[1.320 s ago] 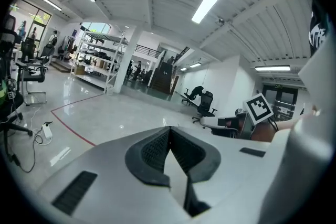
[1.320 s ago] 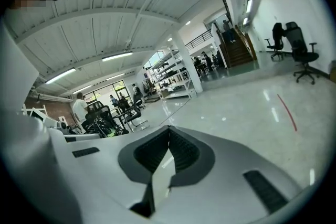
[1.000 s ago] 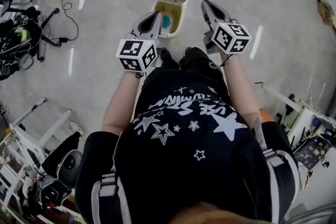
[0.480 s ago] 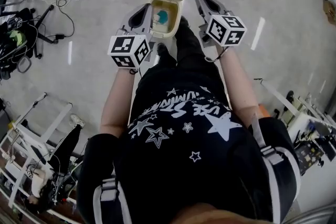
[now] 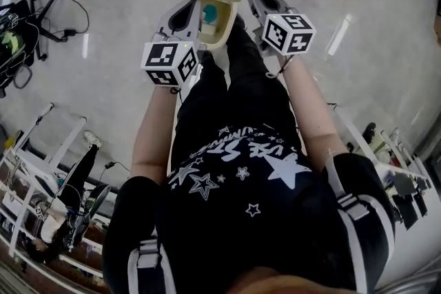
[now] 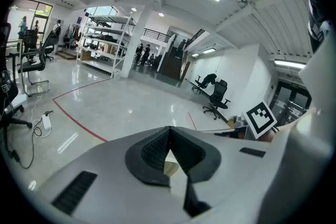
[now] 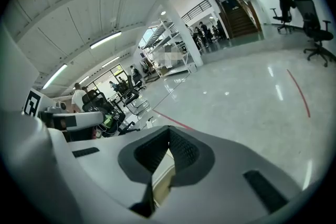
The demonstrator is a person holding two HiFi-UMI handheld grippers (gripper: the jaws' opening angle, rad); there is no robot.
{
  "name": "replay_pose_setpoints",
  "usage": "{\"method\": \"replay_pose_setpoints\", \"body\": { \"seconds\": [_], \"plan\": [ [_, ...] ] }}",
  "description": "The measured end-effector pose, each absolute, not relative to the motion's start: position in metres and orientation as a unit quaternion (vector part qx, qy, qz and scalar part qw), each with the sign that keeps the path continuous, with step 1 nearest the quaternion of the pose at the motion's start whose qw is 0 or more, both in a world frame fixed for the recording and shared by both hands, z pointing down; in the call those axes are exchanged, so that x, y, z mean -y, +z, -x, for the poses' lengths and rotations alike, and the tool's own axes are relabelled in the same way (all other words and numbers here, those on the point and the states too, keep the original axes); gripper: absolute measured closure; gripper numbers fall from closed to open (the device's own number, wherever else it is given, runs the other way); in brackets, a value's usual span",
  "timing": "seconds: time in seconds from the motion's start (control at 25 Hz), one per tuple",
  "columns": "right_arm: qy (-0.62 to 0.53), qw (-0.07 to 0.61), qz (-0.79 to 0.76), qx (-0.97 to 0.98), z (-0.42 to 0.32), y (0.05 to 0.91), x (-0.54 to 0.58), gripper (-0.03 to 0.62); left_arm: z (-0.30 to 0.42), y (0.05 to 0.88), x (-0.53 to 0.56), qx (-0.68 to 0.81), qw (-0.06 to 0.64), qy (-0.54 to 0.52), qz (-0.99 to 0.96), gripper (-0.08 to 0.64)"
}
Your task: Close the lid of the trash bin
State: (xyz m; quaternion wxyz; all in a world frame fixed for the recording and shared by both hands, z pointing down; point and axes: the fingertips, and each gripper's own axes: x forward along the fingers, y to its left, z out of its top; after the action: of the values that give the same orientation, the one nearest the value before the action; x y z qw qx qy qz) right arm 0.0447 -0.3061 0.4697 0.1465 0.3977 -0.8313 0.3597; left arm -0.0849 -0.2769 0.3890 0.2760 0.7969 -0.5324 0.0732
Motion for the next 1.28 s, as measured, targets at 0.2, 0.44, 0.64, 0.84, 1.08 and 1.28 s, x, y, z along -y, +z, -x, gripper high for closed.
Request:
{"method": "replay_pose_setpoints", "body": {
  "seconds": [0.2, 0.44, 0.64, 0.84, 1.08, 1.28],
  "plan": [
    [0.37, 0.17, -0.374, 0.833, -0.033, 0.499, 0.316, 0.586, 0.08, 0.418, 0.293, 0.533, 0.295, 0.09, -0.787, 0.549],
    [0.383, 0.186, -0.359, 0.831, -0.029, 0.534, 0.326, 0.586, 0.072, 0.455, 0.313, 0.528, 0.303, 0.116, -0.785, 0.549],
    [0.392, 0.197, -0.352, 0.827, -0.035, 0.555, 0.329, 0.586, 0.063, 0.475, 0.32, 0.525, 0.31, 0.124, -0.783, 0.549],
    [0.396, 0.209, -0.333, 0.83, -0.028, 0.574, 0.33, 0.586, 0.063, 0.492, 0.327, 0.523, 0.313, 0.13, -0.782, 0.549],
    [0.394, 0.214, -0.311, 0.838, -0.016, 0.58, 0.32, 0.586, 0.07, 0.506, 0.322, 0.529, 0.32, 0.129, -0.776, 0.549],
    [0.397, 0.209, -0.305, 0.84, -0.011, 0.579, 0.309, 0.586, 0.075, 0.513, 0.308, 0.53, 0.325, 0.133, -0.772, 0.549]
  ]
}}
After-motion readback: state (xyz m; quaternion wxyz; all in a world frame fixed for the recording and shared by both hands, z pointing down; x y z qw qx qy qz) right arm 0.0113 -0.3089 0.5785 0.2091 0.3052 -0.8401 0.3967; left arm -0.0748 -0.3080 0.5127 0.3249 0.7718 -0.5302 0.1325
